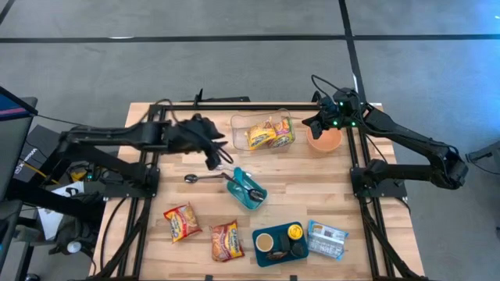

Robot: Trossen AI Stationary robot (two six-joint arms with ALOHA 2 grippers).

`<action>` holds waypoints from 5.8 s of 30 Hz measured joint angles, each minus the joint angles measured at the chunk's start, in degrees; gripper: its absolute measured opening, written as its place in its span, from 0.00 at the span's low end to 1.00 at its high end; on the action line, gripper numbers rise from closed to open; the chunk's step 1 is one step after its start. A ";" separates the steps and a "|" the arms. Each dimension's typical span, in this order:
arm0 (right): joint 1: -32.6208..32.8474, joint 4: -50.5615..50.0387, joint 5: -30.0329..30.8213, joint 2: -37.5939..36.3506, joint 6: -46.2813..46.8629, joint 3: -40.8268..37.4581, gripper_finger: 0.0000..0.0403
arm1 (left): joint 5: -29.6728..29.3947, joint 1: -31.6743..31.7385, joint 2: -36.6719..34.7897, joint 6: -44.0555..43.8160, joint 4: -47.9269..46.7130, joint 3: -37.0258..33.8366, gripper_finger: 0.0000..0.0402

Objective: Pick & Place Food Item
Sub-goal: Put the black spoon into the green bin

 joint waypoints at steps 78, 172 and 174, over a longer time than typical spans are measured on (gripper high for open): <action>-0.07 -1.02 -0.14 0.01 -3.45 0.00 0.00 | 15.56 -0.72 -0.16 -3.80 -9.53 -25.94 0.27; -0.04 -0.85 -0.04 0.43 -3.45 0.00 0.00 | 19.64 4.13 14.23 4.06 8.10 -33.73 0.11; -0.06 -0.85 -0.04 0.43 -3.45 0.00 0.00 | 19.65 4.15 14.23 4.06 8.16 -33.73 0.09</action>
